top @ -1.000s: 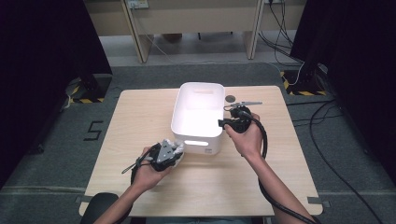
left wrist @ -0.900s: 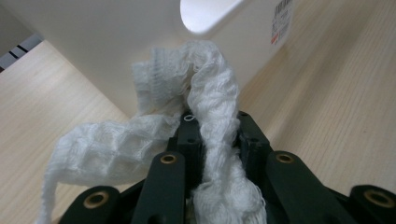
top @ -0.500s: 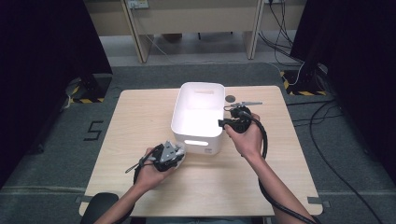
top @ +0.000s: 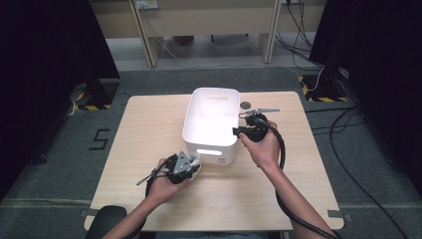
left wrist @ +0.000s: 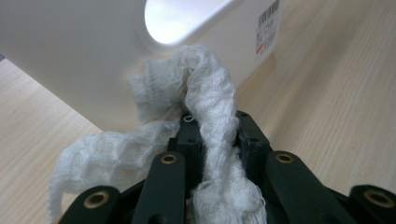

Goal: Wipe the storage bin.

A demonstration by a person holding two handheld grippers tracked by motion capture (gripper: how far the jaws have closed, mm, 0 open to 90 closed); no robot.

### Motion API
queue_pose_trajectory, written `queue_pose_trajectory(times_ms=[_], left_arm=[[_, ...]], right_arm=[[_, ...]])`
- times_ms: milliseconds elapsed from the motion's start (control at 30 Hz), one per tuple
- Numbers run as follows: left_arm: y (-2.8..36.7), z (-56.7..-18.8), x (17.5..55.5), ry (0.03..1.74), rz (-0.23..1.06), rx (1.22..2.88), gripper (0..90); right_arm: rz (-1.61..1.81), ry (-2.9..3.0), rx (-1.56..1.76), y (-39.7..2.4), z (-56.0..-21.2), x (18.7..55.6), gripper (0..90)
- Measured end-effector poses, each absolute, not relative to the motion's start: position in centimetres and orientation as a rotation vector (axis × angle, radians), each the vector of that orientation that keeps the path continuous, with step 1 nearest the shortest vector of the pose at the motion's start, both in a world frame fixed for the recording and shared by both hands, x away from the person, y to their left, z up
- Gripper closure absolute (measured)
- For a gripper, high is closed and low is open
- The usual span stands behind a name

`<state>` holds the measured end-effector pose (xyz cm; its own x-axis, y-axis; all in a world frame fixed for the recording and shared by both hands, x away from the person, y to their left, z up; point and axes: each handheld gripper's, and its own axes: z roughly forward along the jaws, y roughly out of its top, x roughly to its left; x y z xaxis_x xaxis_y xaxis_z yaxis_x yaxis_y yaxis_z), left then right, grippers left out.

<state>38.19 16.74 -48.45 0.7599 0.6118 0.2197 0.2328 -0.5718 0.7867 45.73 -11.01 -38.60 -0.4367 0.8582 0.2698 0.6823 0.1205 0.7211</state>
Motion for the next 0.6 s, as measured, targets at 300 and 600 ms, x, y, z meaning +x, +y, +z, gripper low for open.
queue_pose_trajectory(times_ms=[300, 600], left_arm=[[16.6, -46.8, 38.0, 0.651, 0.63, 2.119, 75.2], [16.5, -45.4, 37.7, 0.649, 0.636, 2.094, 75.2]], right_arm=[[1.211, 2.178, 1.537, -11.1, -38.6, 45.8, 72.5], [1.213, 2.178, 1.537, -11.0, -38.6, 45.8, 72.4]])
